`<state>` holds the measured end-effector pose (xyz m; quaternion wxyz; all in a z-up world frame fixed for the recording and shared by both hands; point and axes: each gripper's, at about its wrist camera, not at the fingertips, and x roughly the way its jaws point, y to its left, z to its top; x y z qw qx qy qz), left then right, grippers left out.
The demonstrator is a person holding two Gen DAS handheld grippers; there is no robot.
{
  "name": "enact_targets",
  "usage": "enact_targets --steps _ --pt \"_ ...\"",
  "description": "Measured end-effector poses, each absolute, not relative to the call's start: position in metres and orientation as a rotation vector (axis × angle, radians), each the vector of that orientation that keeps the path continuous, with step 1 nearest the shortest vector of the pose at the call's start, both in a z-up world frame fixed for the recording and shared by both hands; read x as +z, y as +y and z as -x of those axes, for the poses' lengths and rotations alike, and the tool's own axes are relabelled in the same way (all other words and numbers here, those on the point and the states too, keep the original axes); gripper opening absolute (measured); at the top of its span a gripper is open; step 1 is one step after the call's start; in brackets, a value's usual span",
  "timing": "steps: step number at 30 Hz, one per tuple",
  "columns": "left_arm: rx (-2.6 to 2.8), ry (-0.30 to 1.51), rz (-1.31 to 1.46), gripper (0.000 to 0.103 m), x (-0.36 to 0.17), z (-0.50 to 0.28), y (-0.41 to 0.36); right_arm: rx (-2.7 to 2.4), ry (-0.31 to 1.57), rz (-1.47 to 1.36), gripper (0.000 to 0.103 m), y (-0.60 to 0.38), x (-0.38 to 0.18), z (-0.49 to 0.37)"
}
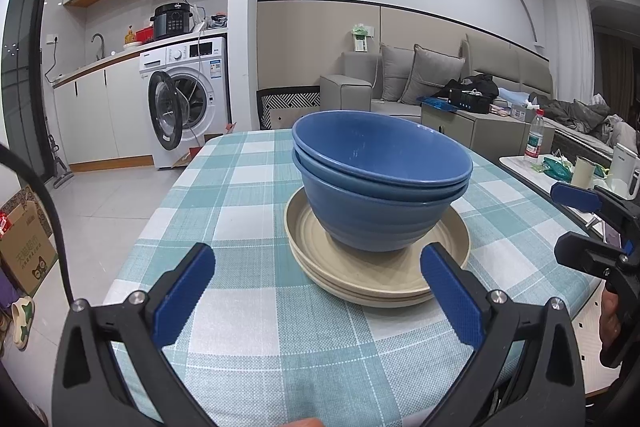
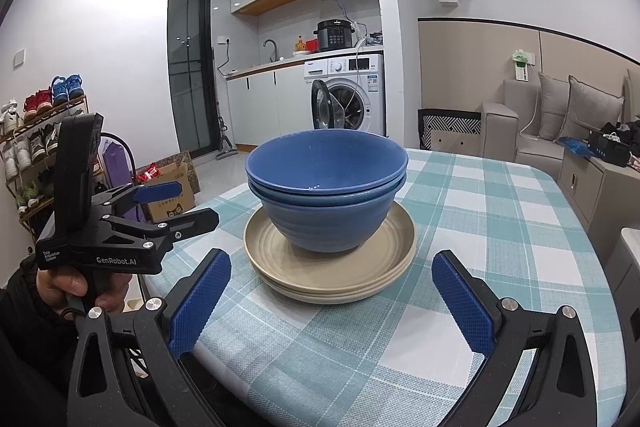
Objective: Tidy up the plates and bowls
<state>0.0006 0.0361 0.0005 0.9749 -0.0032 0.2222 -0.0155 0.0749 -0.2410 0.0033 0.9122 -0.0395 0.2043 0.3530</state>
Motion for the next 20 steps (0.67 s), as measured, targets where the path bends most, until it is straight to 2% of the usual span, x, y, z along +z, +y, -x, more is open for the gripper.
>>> enact_targets --steps 20 --pt "-0.044 0.456 0.011 0.103 -0.0025 -0.0026 0.0345 0.726 0.422 0.082 0.102 -0.2411 0.0028 -0.0747"
